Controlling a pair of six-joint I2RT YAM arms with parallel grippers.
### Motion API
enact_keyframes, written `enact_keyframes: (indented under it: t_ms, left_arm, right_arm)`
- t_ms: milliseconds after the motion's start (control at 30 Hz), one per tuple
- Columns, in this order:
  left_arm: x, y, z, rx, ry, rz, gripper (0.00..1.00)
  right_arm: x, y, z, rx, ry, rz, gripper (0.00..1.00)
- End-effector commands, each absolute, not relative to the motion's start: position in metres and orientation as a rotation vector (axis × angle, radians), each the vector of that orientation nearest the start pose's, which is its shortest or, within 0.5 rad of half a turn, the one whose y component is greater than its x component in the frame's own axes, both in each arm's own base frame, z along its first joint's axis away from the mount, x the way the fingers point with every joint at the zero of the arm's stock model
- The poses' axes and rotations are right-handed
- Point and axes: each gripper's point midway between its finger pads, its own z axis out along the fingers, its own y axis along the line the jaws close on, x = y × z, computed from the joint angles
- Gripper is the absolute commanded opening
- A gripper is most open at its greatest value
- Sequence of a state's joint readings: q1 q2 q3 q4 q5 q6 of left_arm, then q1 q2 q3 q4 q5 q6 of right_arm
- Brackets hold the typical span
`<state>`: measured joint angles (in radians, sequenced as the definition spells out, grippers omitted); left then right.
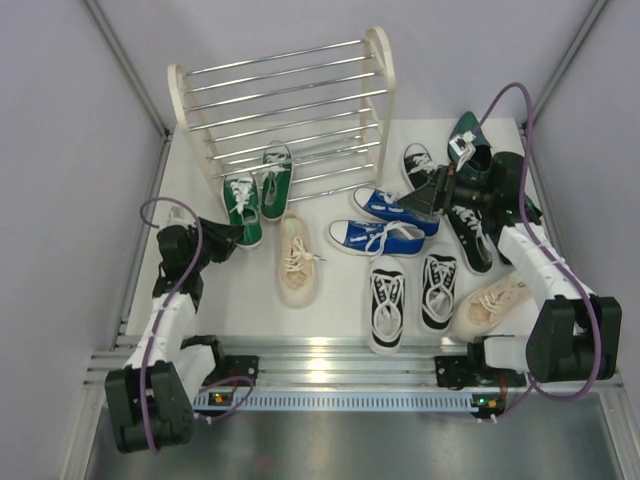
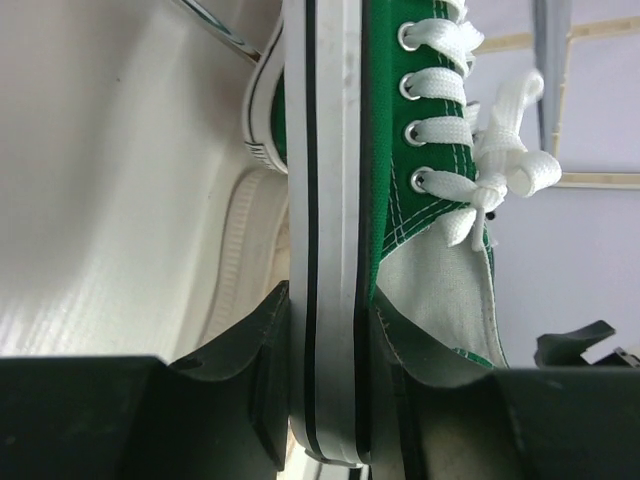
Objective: Place and organize the shoes onto the shoe shelf
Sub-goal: Place the shoe at the shoe shelf.
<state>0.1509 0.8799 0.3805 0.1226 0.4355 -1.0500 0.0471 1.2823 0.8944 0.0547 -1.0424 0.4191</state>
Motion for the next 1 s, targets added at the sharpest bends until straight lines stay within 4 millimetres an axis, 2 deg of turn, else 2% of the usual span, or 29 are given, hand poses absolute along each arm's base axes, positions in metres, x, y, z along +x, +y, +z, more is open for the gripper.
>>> enact_keyframes:
  t_ms: [0, 33, 67, 133, 200, 467, 867, 933, 967]
  left_arm:
    - [0.332, -0.062, 0.216, -0.593, 1.688, -1.025, 0.0]
    - [0.336, -0.062, 0.217, -0.575, 1.69, -1.02, 0.0]
    - [0.342, -0.062, 0.209, -0.574, 1.711, -1.026, 0.0]
    - [0.351, -0.06, 0.211, -0.554, 1.697, -1.013, 0.0]
    - [0.359, -0.057, 0.202, -0.571, 1.705, -1.004, 0.0]
    - [0.387, -0.05, 0.198, -0.604, 1.64, -1.025, 0.0]
    - [0.42, -0.043, 0.18, -0.652, 1.583, -1.068, 0.0]
    - [0.425, -0.043, 0.184, -0.646, 1.566, -1.081, 0.0]
    - [0.428, -0.042, 0.179, -0.66, 1.574, -1.083, 0.0]
  right_arm:
    - [0.315, 0.17, 0.255, -0.43, 1.842, 1.265, 0.93]
    - [0.315, 0.17, 0.255, -0.43, 1.841, 1.266, 0.93]
    - [0.315, 0.17, 0.256, -0.434, 1.838, 1.267, 0.92]
    - [0.314, 0.17, 0.255, -0.431, 1.839, 1.269, 0.93]
    - [0.314, 0.169, 0.255, -0.432, 1.838, 1.266, 0.93]
    - [0.314, 0.166, 0.25, -0.423, 1.846, 1.267, 0.93]
    - [0.313, 0.165, 0.251, -0.424, 1.848, 1.269, 0.93]
    - [0.313, 0.165, 0.251, -0.428, 1.847, 1.266, 0.93]
    - [0.313, 0.165, 0.25, -0.428, 1.849, 1.266, 0.93]
